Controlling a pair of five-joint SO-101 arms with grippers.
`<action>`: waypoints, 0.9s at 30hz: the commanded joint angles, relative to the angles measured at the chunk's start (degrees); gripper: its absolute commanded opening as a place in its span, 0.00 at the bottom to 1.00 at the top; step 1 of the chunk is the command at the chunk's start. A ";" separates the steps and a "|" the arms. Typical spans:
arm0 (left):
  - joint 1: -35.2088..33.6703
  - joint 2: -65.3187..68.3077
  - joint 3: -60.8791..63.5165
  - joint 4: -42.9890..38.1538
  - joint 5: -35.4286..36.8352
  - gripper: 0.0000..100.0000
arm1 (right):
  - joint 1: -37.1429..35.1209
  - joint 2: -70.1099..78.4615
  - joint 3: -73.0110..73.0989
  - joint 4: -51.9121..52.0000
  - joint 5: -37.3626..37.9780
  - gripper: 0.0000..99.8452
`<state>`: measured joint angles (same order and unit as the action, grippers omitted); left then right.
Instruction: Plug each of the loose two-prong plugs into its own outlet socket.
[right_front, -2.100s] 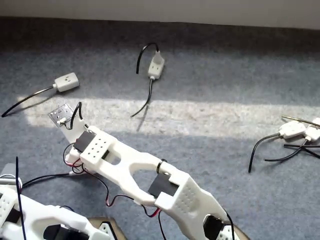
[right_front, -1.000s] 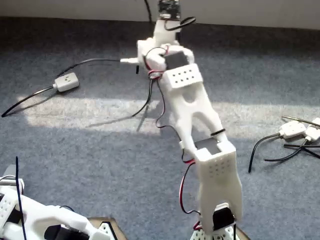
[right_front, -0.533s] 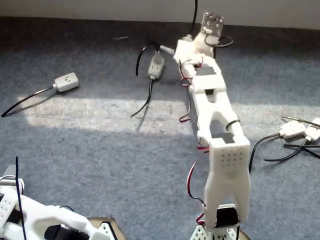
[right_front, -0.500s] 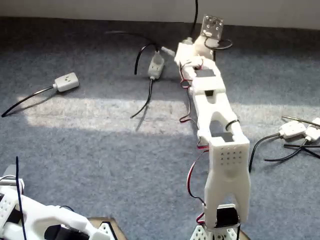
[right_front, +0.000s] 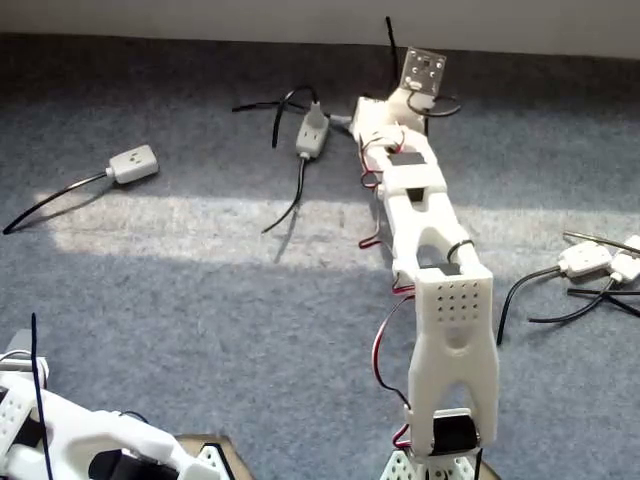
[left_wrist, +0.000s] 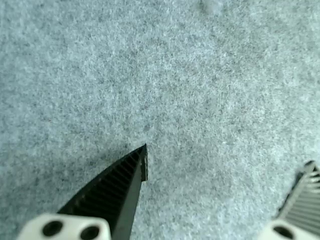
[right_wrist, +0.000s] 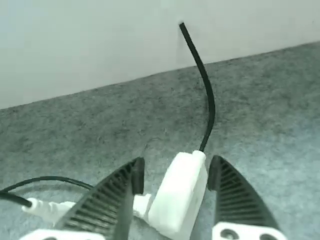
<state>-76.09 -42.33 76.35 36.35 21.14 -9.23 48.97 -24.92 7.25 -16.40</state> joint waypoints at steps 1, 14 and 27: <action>-0.22 -1.01 -0.31 -0.70 -0.35 0.44 | 1.10 -2.15 -3.74 -1.27 -0.53 0.21; -0.22 -1.01 -0.31 -0.70 -0.44 0.44 | 9.45 -15.16 -3.91 13.85 -1.67 0.21; 6.99 -1.01 -0.04 -0.44 -10.81 0.44 | 11.65 -32.22 -3.47 52.97 -8.62 0.21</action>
<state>-70.73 -42.33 77.05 36.35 14.11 2.02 21.71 -25.54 52.26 -24.48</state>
